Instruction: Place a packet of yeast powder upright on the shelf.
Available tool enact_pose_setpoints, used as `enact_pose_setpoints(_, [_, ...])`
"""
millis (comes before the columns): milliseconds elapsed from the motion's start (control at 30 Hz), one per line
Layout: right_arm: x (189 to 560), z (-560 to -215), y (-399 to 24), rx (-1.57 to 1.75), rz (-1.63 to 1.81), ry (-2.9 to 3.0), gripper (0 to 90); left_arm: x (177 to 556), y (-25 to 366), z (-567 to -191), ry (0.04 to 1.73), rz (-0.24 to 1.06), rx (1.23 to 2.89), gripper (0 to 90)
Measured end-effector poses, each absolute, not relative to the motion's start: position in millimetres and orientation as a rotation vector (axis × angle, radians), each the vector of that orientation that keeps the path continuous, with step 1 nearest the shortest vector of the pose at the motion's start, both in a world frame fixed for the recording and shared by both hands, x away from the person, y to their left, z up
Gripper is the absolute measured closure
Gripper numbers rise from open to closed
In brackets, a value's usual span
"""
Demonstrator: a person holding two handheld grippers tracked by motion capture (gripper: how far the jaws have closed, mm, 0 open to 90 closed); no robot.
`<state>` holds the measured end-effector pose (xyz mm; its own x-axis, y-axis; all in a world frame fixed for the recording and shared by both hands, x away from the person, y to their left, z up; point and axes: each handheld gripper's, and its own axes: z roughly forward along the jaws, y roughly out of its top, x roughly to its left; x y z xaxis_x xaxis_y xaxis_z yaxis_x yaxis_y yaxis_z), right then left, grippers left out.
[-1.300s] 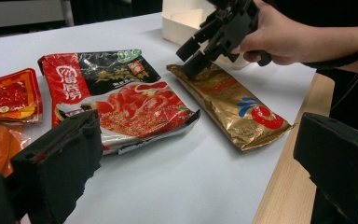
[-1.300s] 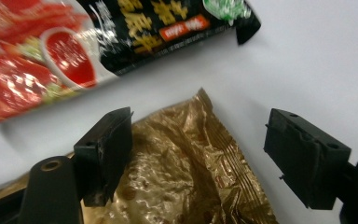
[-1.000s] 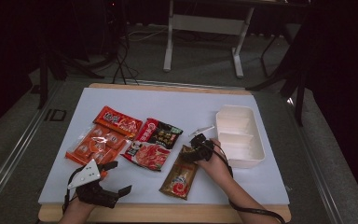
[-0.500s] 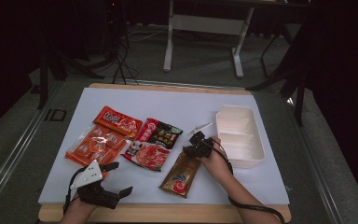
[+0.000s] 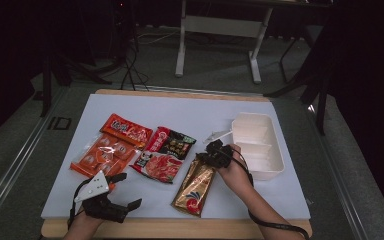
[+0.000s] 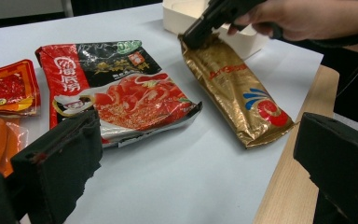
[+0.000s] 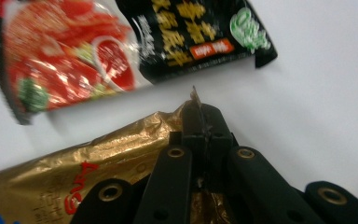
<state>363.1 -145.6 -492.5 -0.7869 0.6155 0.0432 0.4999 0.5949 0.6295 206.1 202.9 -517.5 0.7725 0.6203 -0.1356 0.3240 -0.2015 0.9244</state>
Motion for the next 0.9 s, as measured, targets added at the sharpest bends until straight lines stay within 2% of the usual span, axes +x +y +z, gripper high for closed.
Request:
enact_pose_setpoints(633, [335.6,-442.0,-148.0,0.769,1.115,2.61,90.0,206.7,202.9,-518.0,0.738,0.313,1.802,1.3])
enact_pose_setpoints(900, [323.1,-408.0,-152.0,0.691,1.197,2.578,90.0,207.2,202.9,-518.2,0.74,0.315,1.803,1.3])
